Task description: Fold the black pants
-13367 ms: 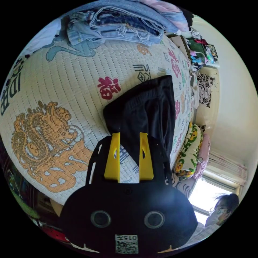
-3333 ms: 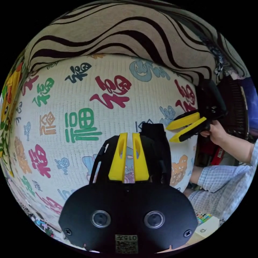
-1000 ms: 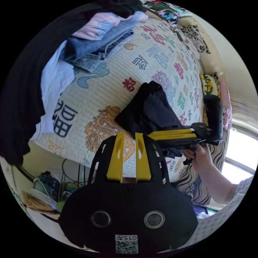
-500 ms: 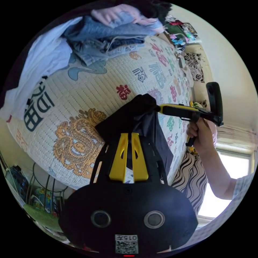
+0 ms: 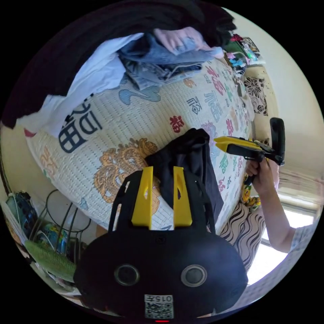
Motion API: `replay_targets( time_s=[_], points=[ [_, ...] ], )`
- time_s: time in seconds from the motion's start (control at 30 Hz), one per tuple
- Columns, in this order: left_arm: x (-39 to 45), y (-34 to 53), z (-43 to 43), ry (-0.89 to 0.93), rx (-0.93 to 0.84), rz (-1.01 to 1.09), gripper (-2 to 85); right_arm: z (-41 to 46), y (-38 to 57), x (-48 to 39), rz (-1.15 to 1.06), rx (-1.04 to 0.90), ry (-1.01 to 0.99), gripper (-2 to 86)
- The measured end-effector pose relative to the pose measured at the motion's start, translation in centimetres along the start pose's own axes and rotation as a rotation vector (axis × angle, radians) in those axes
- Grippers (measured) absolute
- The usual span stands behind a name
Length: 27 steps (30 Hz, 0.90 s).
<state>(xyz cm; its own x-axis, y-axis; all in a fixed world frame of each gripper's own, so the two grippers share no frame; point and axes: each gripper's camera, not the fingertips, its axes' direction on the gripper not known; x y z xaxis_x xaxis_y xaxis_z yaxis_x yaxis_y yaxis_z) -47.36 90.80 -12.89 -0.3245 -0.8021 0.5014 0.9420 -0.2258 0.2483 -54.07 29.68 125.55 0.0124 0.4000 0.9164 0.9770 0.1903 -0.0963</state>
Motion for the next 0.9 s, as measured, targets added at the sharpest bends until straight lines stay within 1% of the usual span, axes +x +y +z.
replay_targets(
  time_s=[0.07, 0.1, 0.13, 0.23, 0.3, 0.33, 0.37, 0.4, 0.5, 0.57, 0.6, 0.67, 0.7, 0.77, 0.8, 0.87, 0.9],
  points=[
    [-1.4, 0.8, 0.7, 0.090, 0.004, -0.077, 11.4, 1.4, -2.0, 1.4, 0.004, -0.096, -0.065, 16.2],
    [-1.6, 1.0, 0.8, 0.117, 0.014, -0.091, 11.6, 1.9, -2.5, 1.7, 0.005, -0.127, -0.078, 16.5],
    [-1.8, 1.3, 1.0, 0.134, 0.032, -0.106, 11.6, 3.0, -3.5, 2.0, -0.002, -0.202, -0.088, 17.2],
    [-0.9, 2.6, 1.5, 0.078, 0.052, -0.071, 10.2, 3.6, -4.8, 2.0, -0.034, -0.282, -0.003, 14.4],
    [-0.2, 3.3, 1.7, 0.139, 0.050, -0.022, 6.6, 3.4, -4.8, 1.9, -0.076, -0.316, 0.025, 11.8],
    [0.1, 3.8, 1.8, 0.188, 0.035, -0.010, 6.0, 3.1, -4.6, 2.0, -0.096, -0.332, 0.006, 9.7],
    [0.4, 4.4, 1.5, 0.195, 0.038, -0.011, 5.5, 2.6, -4.2, 2.1, -0.105, -0.331, -0.038, 7.5],
    [0.7, 4.7, 1.3, 0.195, 0.041, 0.002, 5.4, 2.2, -3.9, 2.2, -0.111, -0.321, -0.059, 7.2],
    [3.9, 7.0, -1.0, 0.178, 0.090, 0.159, 5.0, -1.4, -1.1, 2.1, -0.178, -0.198, -0.141, 6.2],
    [7.4, 9.7, -3.6, 0.173, 0.131, 0.315, 4.9, -5.3, 3.0, 1.7, -0.266, -0.047, -0.211, 6.2],
    [8.5, 10.4, -4.2, 0.167, 0.142, 0.360, 4.9, -6.3, 4.1, 1.7, -0.277, -0.011, -0.228, 6.1],
    [13.8, 13.9, -6.4, 0.104, 0.184, 0.574, 4.9, -9.8, 9.4, 1.6, -0.294, 0.122, -0.284, 6.1],
    [15.2, 14.9, -6.8, 0.084, 0.194, 0.631, 4.9, -10.5, 10.8, 1.6, -0.297, 0.150, -0.286, 6.1],
    [21.3, 19.3, -7.1, 0.020, 0.222, 0.885, 5.1, -12.6, 16.7, 1.6, -0.283, 0.240, -0.266, 6.1],
    [22.7, 20.4, -6.9, 0.002, 0.230, 0.941, 5.1, -12.9, 18.1, 1.7, -0.268, 0.255, -0.257, 6.1],
    [27.6, 24.8, -4.9, -0.040, 0.243, 1.117, 5.1, -13.0, 23.7, 2.7, -0.173, 0.282, -0.238, 6.4],
    [28.6, 25.8, -4.1, -0.048, 0.239, 1.156, 5.1, -12.7, 25.0, 3.1, -0.138, 0.280, -0.233, 6.5]
  ],
)
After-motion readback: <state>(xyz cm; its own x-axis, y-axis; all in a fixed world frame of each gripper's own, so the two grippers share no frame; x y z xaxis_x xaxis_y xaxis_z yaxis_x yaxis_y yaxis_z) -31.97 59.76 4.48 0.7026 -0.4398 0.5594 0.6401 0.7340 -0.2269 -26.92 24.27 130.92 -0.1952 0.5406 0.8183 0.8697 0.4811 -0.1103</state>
